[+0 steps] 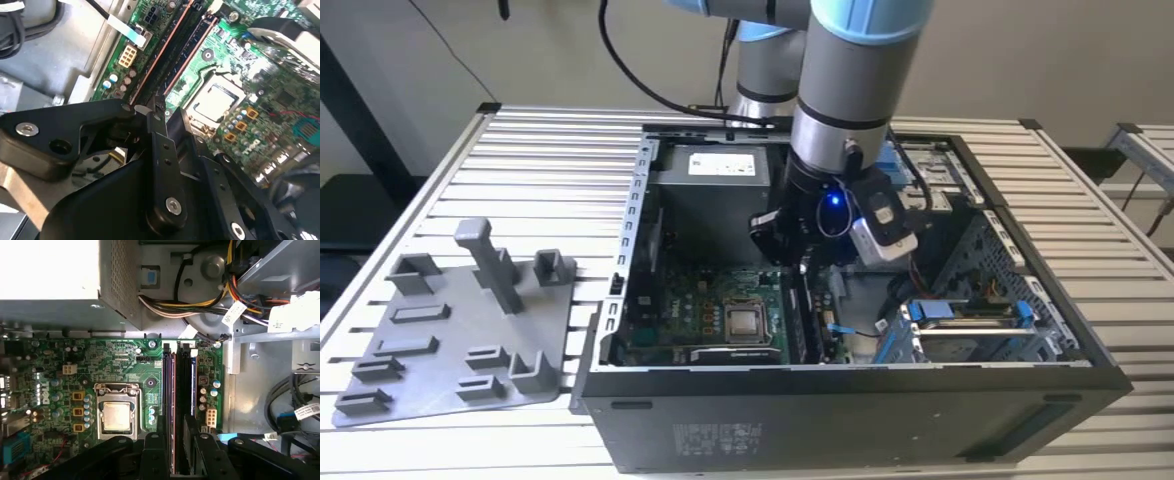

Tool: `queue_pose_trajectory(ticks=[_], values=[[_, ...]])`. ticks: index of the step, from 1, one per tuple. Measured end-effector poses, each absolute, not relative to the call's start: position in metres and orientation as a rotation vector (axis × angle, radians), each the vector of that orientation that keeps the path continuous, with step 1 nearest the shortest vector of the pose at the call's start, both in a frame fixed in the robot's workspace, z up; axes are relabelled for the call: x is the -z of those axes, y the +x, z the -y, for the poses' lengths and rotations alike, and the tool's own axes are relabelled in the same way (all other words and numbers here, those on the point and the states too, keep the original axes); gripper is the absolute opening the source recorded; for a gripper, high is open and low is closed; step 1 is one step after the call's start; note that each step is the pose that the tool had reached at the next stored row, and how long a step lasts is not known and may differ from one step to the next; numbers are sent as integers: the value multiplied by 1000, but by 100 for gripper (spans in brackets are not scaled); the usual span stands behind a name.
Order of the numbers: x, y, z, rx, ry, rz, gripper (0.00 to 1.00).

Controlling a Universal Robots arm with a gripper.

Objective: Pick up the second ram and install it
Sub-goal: 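Insert the second ram into the second slot, then press down the second ram until it locks into place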

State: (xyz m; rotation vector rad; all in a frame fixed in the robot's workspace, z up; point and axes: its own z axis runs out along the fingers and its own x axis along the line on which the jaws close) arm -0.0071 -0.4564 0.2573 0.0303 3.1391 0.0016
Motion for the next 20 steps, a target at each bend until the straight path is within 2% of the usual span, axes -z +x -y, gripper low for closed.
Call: queue_pose_trajectory(ticks=[5,6,8,10,20], values=[[-258,-7,456,-8,30,-3139,29],[-258,-7,456,-7,30,-3139,26],[-258,-7,456,-7,30,-3139,14],[-258,-7,456,-7,30,-3139,11],[-258,-7,456,-7,30,-3139,11]])
